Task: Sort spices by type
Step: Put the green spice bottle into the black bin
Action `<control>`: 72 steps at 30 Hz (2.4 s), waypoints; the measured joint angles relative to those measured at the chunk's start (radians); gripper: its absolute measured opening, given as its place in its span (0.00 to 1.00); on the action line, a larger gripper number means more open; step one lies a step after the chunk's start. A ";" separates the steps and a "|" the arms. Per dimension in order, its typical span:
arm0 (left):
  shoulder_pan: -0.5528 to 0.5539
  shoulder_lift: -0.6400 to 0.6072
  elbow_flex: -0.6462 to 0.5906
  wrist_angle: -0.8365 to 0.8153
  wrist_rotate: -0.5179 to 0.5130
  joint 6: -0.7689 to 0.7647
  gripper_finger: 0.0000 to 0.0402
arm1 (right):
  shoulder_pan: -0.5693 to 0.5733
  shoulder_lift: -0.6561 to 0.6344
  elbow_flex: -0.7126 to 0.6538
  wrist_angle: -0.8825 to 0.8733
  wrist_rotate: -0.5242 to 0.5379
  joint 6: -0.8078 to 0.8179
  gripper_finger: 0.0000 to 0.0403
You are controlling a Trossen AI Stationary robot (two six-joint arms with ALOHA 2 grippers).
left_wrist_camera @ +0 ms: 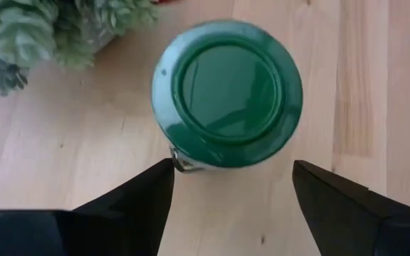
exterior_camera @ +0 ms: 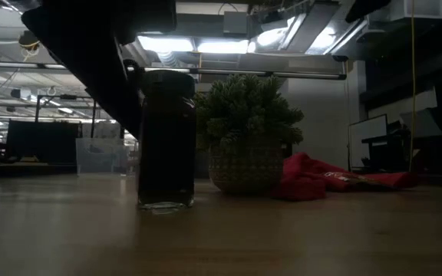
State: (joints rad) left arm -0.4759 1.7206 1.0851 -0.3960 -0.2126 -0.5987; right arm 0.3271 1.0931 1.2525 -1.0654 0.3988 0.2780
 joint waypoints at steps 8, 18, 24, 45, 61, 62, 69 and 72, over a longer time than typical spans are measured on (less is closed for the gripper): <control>0.000 0.000 0.000 0.009 -0.104 -0.052 0.67 | 0.000 0.001 -0.043 0.018 0.000 0.005 0.54; 0.007 0.001 0.000 0.096 -0.154 -0.030 0.67 | 0.000 0.001 -0.111 0.054 -0.001 0.052 0.54; 0.027 0.001 0.000 0.093 -0.174 0.001 0.63 | 0.000 0.002 -0.179 0.081 -0.020 0.058 0.54; 0.045 -0.057 0.078 0.080 -0.122 0.051 0.46 | 0.000 0.002 -0.328 0.250 -0.027 0.096 0.54; 0.345 -0.363 0.170 0.049 -0.185 0.298 0.47 | 0.000 0.003 -0.349 0.266 -0.026 0.096 0.54; 0.379 -0.373 0.170 0.042 -0.187 0.313 0.48 | 0.000 0.003 -0.349 0.272 -0.026 0.095 0.54; 0.616 -0.358 0.170 0.022 -0.190 0.444 0.48 | 0.000 0.005 -0.349 0.318 -0.026 0.091 0.54; 0.706 -0.332 0.170 -0.015 -0.189 0.482 0.48 | 0.000 0.005 -0.349 0.317 -0.026 0.091 0.54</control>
State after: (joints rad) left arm 0.2304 1.3887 1.2549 -0.4115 -0.4016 -0.1167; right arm 0.3267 1.0977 0.9039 -0.7486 0.3725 0.3695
